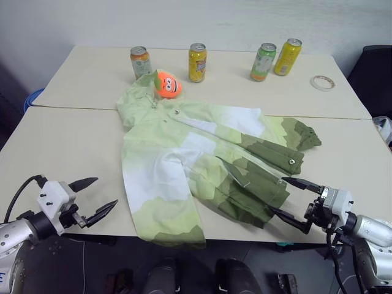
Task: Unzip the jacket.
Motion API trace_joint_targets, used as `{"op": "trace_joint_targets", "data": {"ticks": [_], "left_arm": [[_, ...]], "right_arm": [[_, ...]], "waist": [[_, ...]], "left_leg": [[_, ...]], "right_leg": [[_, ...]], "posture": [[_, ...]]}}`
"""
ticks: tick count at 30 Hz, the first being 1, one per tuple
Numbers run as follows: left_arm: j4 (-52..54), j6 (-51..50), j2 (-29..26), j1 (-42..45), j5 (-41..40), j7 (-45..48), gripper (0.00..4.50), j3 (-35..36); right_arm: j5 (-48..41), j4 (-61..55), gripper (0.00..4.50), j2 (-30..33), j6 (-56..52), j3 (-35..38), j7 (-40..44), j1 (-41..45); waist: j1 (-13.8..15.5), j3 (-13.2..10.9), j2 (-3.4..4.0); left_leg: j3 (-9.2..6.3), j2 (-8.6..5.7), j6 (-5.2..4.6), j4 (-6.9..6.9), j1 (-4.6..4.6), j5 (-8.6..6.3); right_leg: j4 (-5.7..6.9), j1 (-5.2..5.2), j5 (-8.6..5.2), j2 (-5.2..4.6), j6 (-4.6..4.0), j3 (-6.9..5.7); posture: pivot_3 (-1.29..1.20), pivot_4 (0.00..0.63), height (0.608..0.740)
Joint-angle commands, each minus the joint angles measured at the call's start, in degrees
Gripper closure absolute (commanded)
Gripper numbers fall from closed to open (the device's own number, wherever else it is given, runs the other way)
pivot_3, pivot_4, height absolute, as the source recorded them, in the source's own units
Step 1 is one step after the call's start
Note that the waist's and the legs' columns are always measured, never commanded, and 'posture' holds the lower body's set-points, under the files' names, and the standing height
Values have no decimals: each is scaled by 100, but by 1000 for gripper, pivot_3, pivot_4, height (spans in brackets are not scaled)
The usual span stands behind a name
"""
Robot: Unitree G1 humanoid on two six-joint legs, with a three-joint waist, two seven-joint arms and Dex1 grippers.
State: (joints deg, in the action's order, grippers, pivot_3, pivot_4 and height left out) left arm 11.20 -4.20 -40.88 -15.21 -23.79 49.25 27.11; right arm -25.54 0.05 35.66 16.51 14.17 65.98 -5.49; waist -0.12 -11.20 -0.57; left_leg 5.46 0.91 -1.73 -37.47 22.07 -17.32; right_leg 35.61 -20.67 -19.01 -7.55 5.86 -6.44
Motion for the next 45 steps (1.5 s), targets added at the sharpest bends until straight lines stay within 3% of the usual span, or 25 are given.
{"op": "trace_joint_targets", "data": {"ticks": [1,7,14,21,27,37,42,45], "left_arm": [[136,15,-52,15,21,-82,0,147],[399,-310,-46,-18,-182,-63,0,99],[358,-1405,-423,201,-1129,432,0,314],[182,-848,-605,504,-551,529,0,140],[-1481,669,-1173,1564,978,653,0,-769],[-5519,3120,-561,5245,2824,481,0,-2822],[-6782,3859,-257,6021,3247,242,0,-3244],[-7273,4013,17,6313,3286,-81,631,-3235]], "right_arm": [[-26,60,1,-52,181,4,8,60],[-31,61,1,-74,214,-61,-6,115],[-55,-331,1,-78,34,-274,-99,204],[92,-1454,1,50,-658,-755,-370,223],[811,-2122,1,402,-2241,-1481,-1008,333],[2036,-1892,1,220,-2513,-2116,-1876,546],[2163,-2005,1198,66,-2552,-1935,-2404,311],[2237,-2053,2334,31,-2463,-1867,-2605,213]], "waist": [[-1,0,0],[1,0,0],[-6,-1,2],[-3,-2,3],[24,-1,3],[99,10,-19],[87,23,-39],[152,28,-45]], "left_leg": [[0,0,0,0,0,0],[0,0,0,-1,0,0],[-1,2,2,0,0,1],[-1,1,4,0,0,1],[2,-4,7,1,5,3],[66,-13,-12,-47,46,10],[83,-11,-21,-49,31,5],[83,-12,-26,-58,29,8]], "right_leg": [[0,-1,0,0,0,0],[2,0,0,0,0,0],[5,-2,0,1,0,1],[4,-2,0,1,0,1],[4,-16,0,0,-1,2],[86,-88,0,13,1,-71],[91,-83,2,6,4,-71],[97,-79,3,1,6,-69]], "posture": [[0,150,740],[0,150,740],[0,150,740],[0,150,740],[0,150,740],[0,150,740],[0,150,740],[0,150,740]]}}
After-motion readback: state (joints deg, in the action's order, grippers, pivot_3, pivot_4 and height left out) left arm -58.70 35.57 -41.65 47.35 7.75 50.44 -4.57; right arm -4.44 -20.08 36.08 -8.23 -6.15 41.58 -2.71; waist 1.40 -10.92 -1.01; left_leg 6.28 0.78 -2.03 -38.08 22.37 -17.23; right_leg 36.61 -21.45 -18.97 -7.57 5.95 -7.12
